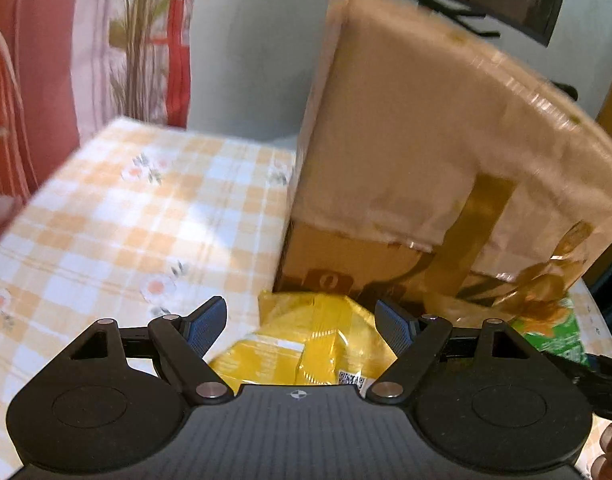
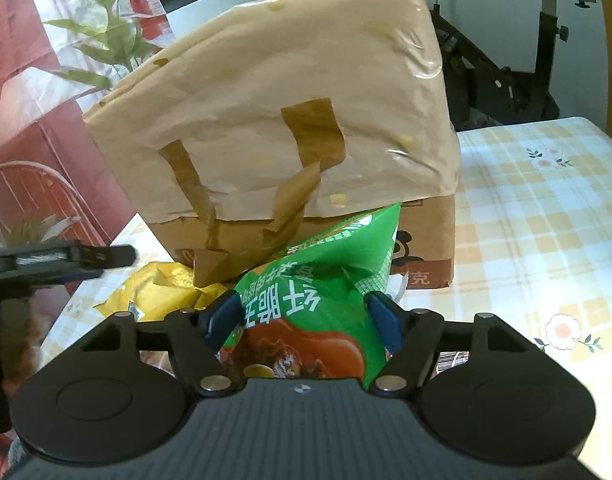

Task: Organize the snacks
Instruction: 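Move the right tool back to the pile and grasp the green snack bag, then grasp the yellow chip bag with the left tool while the right tool holds the green bag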

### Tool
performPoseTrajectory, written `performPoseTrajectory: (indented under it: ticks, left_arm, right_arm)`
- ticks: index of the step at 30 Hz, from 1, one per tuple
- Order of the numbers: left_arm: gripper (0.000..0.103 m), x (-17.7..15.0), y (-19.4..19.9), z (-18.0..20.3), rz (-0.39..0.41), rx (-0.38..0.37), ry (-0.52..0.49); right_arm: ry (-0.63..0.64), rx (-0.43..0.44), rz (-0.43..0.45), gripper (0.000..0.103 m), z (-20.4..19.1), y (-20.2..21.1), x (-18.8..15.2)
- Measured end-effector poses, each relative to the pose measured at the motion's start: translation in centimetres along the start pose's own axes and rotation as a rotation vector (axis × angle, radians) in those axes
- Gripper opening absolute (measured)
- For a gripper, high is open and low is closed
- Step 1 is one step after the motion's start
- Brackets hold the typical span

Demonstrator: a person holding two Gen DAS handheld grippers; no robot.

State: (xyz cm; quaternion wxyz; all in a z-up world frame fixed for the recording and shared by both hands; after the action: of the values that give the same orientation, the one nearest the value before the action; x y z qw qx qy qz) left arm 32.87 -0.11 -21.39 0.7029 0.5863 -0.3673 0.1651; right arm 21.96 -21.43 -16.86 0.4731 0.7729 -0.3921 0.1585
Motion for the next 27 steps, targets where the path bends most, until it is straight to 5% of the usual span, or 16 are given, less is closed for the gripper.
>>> performPoseTrajectory:
  ticks: [13, 16, 18, 27]
  left_arm:
    - [0.09, -1.8, -1.7, -0.1, -0.053, -0.038, 0.068]
    - [0.075, -1.8, -1.0, 0.0, -0.029, -0.022, 0.043]
    - [0.056, -1.5, -0.1, 0.1, 0.006, -0.021, 0.028]
    - [0.041, -1.4, 3.5, -1.4, 0.067, 0.035, 0.095]
  right_arm:
    - [-0.04, 0.023, 0.008, 0.071, 0.6, 0.1, -0.2]
    - [-0.041, 0.022, 0.008, 0.071, 0.6, 0.1, -0.2]
    - [-0.042, 0.022, 0.009, 0.071, 0.6, 0.2, -0.2]
    - [-0.035, 0.031, 0.023, 0.064, 0.3, 0.9, -0.1]
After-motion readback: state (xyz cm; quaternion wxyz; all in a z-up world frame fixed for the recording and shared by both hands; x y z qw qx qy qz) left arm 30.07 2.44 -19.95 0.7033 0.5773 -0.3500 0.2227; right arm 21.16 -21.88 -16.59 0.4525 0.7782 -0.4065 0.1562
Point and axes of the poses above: each gripper's, at about its wrist camera, not at the fingertips, and y roughly against the way its jaws point, z to its right, x to its top, the point moved 9 cm from there along -y, roughly the way its jaws point, and after that the axes turned 11 degrees about -y, right-handed, at the moved point
